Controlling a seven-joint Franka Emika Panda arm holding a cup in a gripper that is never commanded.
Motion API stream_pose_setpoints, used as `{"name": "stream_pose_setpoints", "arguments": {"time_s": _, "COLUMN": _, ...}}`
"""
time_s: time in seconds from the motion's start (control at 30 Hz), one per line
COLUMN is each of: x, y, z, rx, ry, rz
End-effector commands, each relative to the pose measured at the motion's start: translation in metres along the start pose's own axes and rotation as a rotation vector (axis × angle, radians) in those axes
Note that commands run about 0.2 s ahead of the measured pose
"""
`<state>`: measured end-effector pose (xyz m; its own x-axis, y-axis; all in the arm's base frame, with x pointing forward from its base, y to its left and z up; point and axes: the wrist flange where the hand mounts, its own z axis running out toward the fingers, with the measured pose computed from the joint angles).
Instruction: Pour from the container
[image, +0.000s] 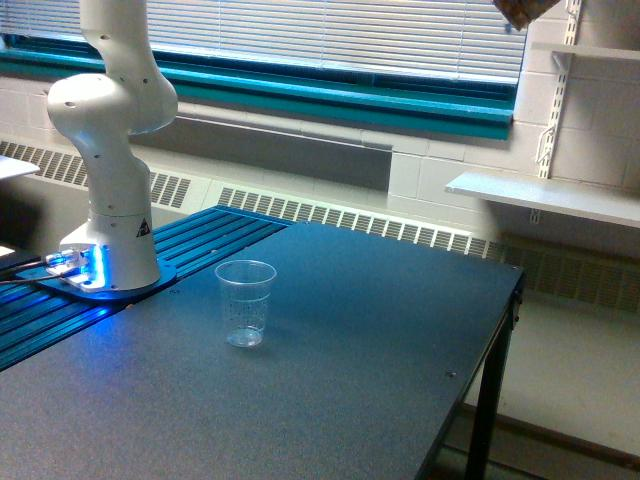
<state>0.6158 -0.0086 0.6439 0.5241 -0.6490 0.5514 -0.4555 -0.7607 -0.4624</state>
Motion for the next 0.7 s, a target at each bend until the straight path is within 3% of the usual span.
{"name": "stream_pose_setpoints", "arguments": {"time_s": 0.03, "x": 0.016, "y": 0.003, "z": -0.018, "rx": 0.005, "ry": 0.041, "rz": 0.010}}
{"name": "stream_pose_setpoints", "arguments": {"time_s": 0.3, "x": 0.010, "y": 0.004, "z": -0.022, "rx": 0.003, "ry": 0.031, "rz": 0.001}}
{"name": "stream_pose_setpoints", "arguments": {"time_s": 0.7, "x": -0.006, "y": 0.024, "z": -0.023, "rx": -0.044, "ry": 0.002, "rz": -0.009}}
